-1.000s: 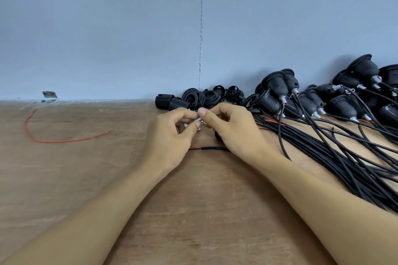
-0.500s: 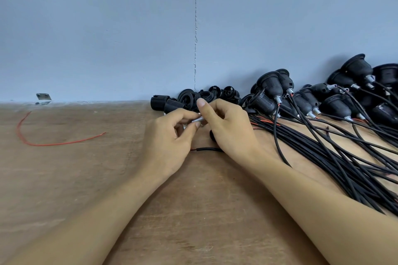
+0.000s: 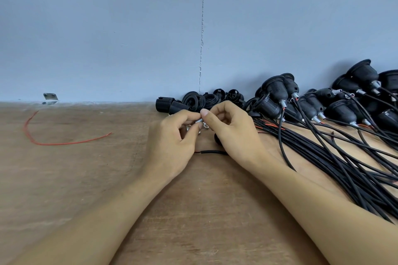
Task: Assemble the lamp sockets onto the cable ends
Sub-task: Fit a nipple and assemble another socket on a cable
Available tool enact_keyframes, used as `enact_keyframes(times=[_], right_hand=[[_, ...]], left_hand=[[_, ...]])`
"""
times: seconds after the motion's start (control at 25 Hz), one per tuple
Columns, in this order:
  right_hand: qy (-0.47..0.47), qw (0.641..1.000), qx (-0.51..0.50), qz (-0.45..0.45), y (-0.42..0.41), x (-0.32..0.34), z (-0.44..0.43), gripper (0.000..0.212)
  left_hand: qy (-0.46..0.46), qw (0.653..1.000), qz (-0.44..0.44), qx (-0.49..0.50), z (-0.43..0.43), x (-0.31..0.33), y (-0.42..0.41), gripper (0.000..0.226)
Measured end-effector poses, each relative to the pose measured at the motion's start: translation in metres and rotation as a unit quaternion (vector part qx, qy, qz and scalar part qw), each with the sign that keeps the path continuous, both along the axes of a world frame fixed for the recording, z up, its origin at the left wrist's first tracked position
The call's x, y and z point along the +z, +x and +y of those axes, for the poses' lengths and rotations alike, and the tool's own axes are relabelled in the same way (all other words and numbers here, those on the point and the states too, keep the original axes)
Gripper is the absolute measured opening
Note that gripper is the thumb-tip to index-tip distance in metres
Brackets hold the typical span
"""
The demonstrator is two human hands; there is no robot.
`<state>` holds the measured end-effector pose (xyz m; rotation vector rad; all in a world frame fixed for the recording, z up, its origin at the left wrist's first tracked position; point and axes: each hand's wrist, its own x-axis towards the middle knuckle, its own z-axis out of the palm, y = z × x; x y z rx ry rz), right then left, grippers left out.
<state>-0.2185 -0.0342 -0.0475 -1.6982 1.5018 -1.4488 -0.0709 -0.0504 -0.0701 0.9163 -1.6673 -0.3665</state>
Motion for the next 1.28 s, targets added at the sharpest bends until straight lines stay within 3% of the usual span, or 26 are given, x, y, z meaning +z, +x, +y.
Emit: enact_keyframes(times=[0.08, 0.24, 0.36, 0.48, 0.56, 0.68, 0.88, 1.04, 1.16, 1.28], right_hand=[[-0.011, 1.0, 0.01, -0.009, 0.002, -0.001, 0.0, 0.021], [-0.013, 0.999, 0.001, 0.038, 0.001, -0.001, 0.0, 0.036], [-0.025, 0.998, 0.017, 0.057, 0.004, -0.003, 0.003, 0.022], [-0.055, 0.998, 0.016, 0.008, 0.005, -0.001, 0.002, 0.008], [-0.046, 0.999, 0.018, 0.018, 0.003, 0.0, 0.001, 0.019], [-0.009, 0.999, 0.001, 0.044, -0.003, 0.0, 0.0, 0.054], [-0.014, 0.999, 0.024, 0.025, -0.002, 0.001, -0.003, 0.045], [-0.004, 0.999, -0.005, 0.033, -0.006, -0.002, -0.004, 0.063], [-0.021, 0.999, -0.032, 0.028, -0.01, -0.001, -0.007, 0.051], [0.058, 0.997, -0.039, 0.045, -0.022, 0.01, -0.015, 0.034]], left_hand=[[0.001, 1.0, 0.008, 0.003, 0.0, 0.0, 0.0, 0.018], [0.024, 0.999, 0.039, 0.018, -0.003, 0.0, 0.001, 0.016], [0.03, 0.999, 0.042, 0.006, -0.004, 0.0, 0.003, 0.013], [0.025, 0.999, 0.025, -0.005, -0.002, -0.001, 0.0, 0.011], [0.016, 1.0, 0.024, 0.002, -0.002, 0.0, 0.0, 0.011], [0.021, 0.999, 0.037, 0.014, -0.003, -0.001, 0.001, 0.014], [0.028, 0.999, 0.038, 0.004, -0.003, -0.001, 0.001, 0.013], [0.031, 0.999, 0.037, 0.005, -0.001, 0.0, 0.001, 0.012], [0.043, 0.998, 0.036, 0.006, -0.002, 0.0, 0.001, 0.011], [0.062, 0.998, 0.022, 0.01, -0.004, -0.001, 0.001, 0.011]])
